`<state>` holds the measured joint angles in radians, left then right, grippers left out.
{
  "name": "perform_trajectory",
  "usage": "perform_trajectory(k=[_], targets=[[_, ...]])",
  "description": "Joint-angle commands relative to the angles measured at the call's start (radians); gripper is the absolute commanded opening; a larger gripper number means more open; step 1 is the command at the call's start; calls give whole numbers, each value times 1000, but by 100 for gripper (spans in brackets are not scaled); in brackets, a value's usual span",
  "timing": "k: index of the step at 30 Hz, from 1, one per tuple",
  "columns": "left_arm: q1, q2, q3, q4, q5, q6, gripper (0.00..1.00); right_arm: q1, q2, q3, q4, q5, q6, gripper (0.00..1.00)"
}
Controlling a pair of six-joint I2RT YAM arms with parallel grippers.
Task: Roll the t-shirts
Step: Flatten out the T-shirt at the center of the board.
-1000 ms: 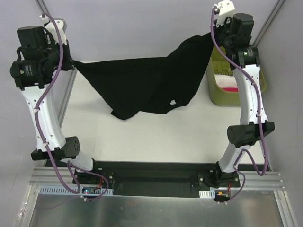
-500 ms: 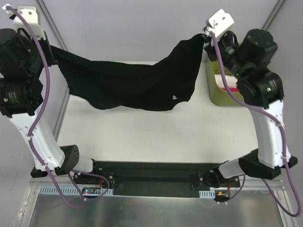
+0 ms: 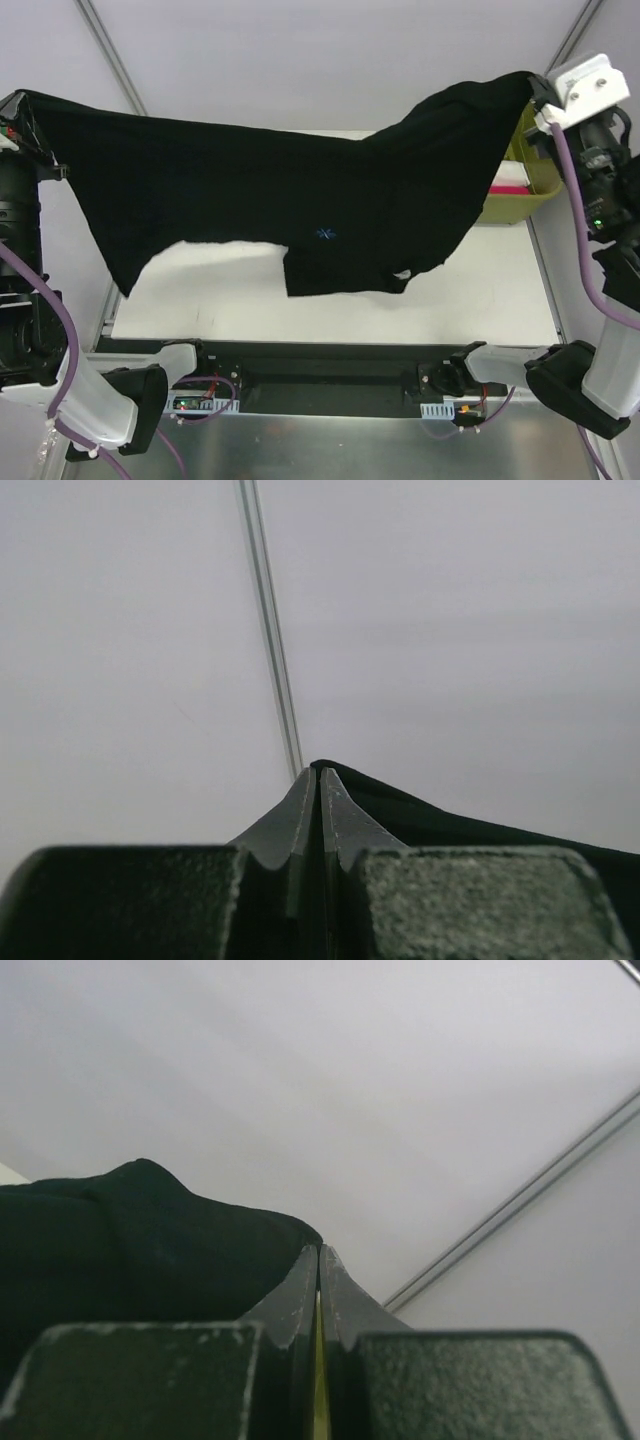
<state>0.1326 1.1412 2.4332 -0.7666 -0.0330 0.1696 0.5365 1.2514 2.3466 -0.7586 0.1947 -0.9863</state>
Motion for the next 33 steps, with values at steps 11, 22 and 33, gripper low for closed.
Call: perform_trajectory(k=[11, 22, 33], targets=[[4, 224, -14, 75, 168, 45, 0, -46, 177, -144, 364, 126, -101, 1], [4, 399, -6, 130, 110, 122, 0, -161, 442, 16, 403, 52, 14, 1], [4, 296, -60, 151, 85, 148, 0, -126, 370, 41, 413, 104, -40, 1]])
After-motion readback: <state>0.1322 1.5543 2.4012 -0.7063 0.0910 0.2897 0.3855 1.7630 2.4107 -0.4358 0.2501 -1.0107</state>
